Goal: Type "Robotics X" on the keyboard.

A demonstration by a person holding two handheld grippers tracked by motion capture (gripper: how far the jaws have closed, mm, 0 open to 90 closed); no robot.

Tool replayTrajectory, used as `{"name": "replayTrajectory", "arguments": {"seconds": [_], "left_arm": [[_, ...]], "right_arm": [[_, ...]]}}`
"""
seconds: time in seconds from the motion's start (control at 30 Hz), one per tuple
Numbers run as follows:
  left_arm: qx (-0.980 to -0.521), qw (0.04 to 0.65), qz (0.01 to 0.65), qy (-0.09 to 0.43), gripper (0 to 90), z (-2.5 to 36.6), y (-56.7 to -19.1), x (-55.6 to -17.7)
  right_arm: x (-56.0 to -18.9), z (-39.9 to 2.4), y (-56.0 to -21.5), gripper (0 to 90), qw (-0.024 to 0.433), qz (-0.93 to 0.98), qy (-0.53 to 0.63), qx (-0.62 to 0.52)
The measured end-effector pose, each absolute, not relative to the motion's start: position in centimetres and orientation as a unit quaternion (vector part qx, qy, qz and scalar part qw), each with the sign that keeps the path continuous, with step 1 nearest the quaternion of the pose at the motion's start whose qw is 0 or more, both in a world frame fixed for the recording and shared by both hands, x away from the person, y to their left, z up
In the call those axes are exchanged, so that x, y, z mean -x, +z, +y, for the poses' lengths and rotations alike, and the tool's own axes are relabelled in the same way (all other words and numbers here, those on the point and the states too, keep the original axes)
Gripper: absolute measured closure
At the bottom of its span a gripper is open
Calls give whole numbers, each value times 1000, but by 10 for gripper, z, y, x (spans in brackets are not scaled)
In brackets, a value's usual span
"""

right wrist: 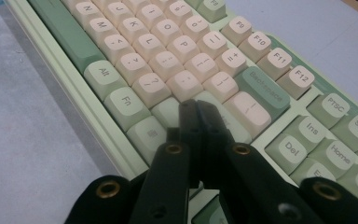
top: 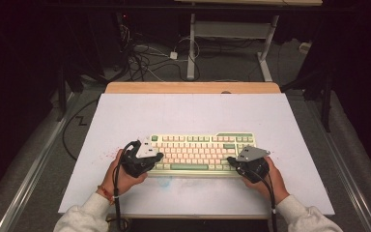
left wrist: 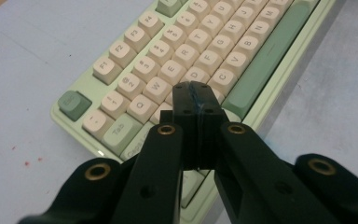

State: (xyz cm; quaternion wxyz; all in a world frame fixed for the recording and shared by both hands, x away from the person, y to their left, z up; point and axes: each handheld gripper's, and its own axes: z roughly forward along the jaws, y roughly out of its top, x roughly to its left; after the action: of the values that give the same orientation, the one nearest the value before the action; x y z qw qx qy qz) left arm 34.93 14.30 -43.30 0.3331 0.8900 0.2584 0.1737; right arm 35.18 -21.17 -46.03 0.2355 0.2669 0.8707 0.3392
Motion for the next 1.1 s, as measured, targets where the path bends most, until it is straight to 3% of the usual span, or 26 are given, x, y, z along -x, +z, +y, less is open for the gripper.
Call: {"name": "replayTrajectory", "arguments": {"seconds": [1.1], "left_arm": [[-916,279,241,155,878,86,-442,-395]], "right_arm": [[-352,-211,-460,900,237,872,336,-265]]}}
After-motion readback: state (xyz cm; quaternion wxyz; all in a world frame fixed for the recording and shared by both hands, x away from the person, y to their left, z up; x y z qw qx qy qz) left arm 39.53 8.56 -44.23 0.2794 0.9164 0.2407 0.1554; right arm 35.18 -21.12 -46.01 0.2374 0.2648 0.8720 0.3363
